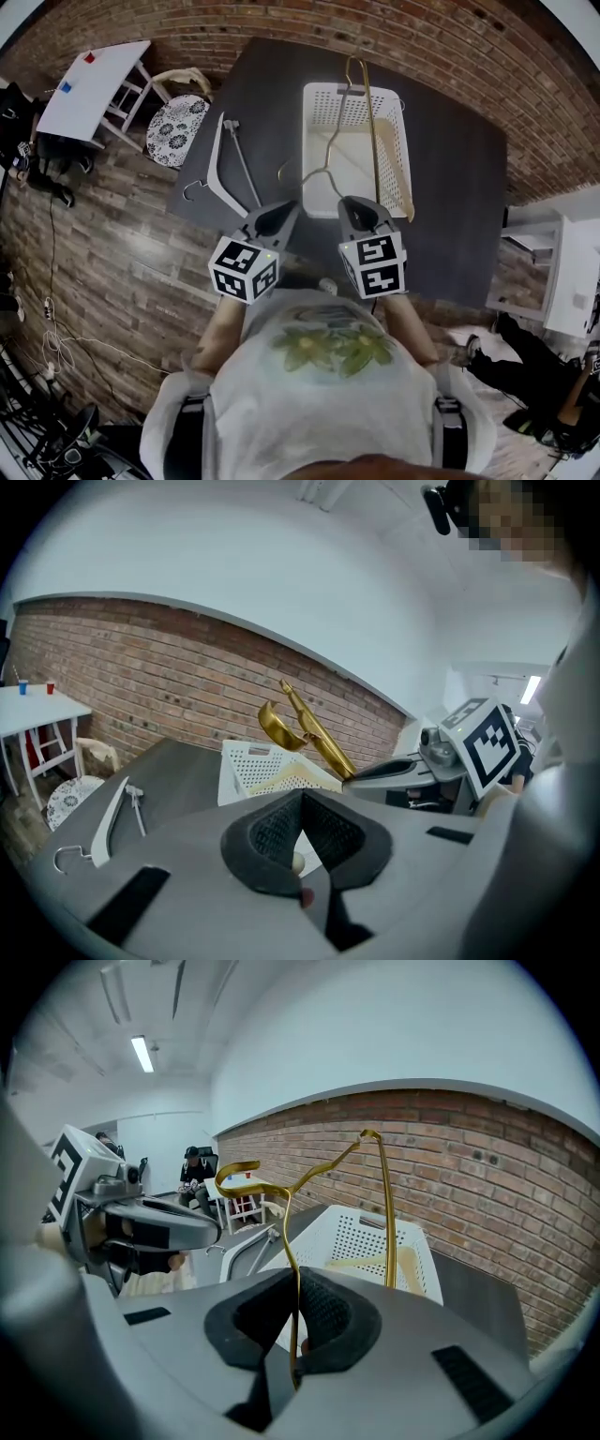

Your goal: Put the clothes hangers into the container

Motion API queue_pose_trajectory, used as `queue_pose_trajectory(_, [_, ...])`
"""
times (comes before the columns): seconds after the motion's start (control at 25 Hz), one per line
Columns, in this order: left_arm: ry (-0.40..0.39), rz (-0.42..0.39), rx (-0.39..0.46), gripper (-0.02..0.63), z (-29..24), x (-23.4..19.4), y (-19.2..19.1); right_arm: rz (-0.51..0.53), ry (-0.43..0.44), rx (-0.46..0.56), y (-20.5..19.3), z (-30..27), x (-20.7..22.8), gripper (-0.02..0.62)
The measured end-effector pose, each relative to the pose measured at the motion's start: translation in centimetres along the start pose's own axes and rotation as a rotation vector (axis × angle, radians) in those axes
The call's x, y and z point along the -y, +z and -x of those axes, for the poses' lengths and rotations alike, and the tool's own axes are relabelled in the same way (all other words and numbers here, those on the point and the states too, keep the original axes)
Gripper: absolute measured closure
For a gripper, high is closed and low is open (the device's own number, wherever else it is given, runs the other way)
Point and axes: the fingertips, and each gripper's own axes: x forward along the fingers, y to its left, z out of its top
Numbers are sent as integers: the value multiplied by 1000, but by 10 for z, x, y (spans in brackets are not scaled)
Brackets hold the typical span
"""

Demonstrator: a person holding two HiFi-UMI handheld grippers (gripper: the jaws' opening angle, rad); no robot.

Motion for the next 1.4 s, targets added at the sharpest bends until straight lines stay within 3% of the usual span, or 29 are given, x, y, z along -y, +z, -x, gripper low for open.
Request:
queue_pose_trajectory(0.24, [-22,-12,-13,577,-12,14,-2,35,-48,-59,-19,6,22,555])
queue_pose_trajectory(0.76, [-29,-9,-26,577,-16,20,-5,285,-205,-250,-46,-1,71,555])
queue_pose_trajectory(1.4, [-19,7,-38,577,-14,6,-8,422,-150,-396,-60,-31,83,555])
